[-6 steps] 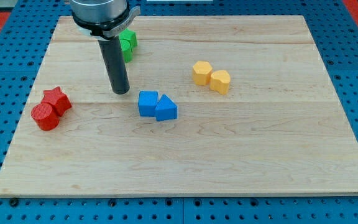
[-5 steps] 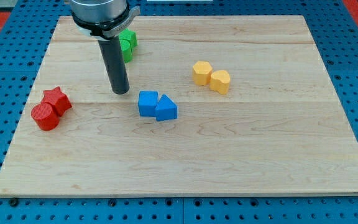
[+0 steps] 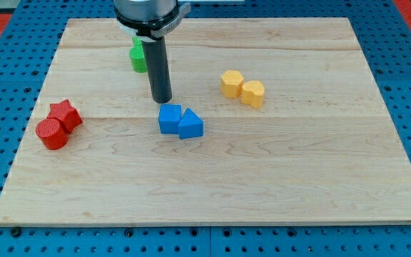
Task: Push the green star along with green circle slightly down
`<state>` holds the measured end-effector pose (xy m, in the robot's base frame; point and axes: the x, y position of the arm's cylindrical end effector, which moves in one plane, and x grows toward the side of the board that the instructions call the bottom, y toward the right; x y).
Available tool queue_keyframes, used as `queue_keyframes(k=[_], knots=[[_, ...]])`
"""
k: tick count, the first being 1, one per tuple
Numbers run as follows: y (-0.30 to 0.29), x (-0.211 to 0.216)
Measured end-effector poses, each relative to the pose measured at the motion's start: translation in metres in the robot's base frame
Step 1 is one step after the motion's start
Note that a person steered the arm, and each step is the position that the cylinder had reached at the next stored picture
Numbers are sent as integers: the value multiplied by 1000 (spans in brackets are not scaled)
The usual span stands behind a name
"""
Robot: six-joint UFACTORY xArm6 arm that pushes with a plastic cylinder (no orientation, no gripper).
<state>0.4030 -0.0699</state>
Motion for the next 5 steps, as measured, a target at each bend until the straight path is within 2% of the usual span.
queue_keyframes(k=[1,2,4,5], knots=[[58,6],[35,3],[23,-158],[-27,-176]])
